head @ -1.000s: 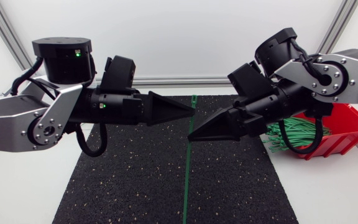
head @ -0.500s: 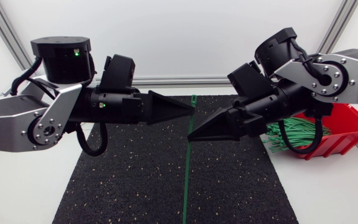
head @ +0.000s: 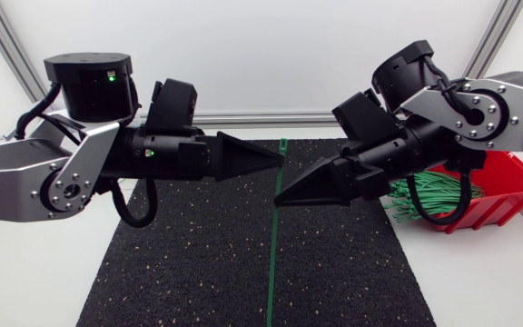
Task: Take a green cable tie from the red box, thread the tail through the head to close it, then place it in the transparent bin on the left.
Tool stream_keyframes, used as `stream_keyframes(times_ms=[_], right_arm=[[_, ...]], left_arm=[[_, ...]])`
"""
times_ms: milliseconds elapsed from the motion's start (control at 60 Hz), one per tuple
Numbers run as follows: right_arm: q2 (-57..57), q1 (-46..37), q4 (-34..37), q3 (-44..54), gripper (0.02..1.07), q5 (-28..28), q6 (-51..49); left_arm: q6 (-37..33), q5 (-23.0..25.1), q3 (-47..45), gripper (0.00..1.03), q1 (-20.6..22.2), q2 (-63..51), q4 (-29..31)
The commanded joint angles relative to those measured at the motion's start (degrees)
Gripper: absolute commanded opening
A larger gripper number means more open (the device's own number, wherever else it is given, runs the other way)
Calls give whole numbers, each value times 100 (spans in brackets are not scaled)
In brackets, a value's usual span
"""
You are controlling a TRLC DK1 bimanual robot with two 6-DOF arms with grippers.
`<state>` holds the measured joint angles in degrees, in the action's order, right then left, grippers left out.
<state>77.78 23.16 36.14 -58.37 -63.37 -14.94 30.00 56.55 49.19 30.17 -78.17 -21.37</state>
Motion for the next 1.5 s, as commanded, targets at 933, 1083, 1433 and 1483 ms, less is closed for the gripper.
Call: stream_keyframes(times_ms=[933,1083,1433,1483], right_arm=[[159,128,930,-157,102,1249,-352],[18,207,877,-148,102,1539,-1336],[-439,857,-555,511,102,3885,-3533],[-404,971,-670,502,102,4061,-3665]], left_arm=[[788,866,680,4,-1506,-295,932],[832,1015,697,4,-1681,-717,871],[841,1174,697,4,-1822,-1253,660],[841,1174,697,4,-1840,-1271,660]])
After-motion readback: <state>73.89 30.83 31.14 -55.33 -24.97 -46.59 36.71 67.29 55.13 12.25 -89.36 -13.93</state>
